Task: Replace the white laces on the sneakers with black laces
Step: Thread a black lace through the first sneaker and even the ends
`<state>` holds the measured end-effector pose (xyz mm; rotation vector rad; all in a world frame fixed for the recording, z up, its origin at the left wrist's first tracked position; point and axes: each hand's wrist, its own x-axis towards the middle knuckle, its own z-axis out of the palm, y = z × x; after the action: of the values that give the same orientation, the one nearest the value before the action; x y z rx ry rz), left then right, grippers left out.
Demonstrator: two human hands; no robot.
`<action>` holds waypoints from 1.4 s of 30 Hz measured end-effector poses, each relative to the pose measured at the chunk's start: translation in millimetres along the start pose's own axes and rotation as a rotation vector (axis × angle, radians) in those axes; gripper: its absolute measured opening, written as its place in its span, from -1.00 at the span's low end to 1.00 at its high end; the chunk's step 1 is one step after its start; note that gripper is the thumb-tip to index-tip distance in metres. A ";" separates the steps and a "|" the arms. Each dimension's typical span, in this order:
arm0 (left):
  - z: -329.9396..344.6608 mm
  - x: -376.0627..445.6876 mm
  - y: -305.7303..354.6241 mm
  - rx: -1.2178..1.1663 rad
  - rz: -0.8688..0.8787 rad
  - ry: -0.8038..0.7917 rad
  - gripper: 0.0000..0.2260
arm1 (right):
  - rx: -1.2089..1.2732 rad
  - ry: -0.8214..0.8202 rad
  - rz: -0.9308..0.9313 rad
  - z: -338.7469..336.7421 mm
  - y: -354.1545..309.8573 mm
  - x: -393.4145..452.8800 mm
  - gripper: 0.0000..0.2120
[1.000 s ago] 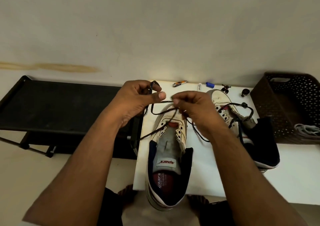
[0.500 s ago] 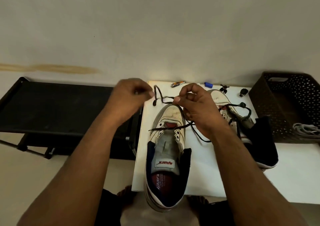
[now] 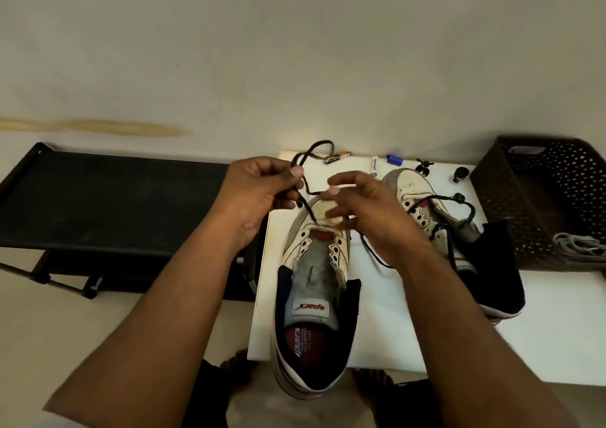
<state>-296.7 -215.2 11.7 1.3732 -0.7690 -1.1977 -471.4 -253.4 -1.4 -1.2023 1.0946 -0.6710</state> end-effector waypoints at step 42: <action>3.7 8.2 -50.6 0.320 -0.281 0.077 -0.87 | -0.957 -0.104 -0.028 20.7 36.7 11.6 -0.87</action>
<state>-306.9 -214.7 -38.7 1.8287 -0.7524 -1.2657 -452.8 -245.6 -40.2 -2.0307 1.3545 -0.0574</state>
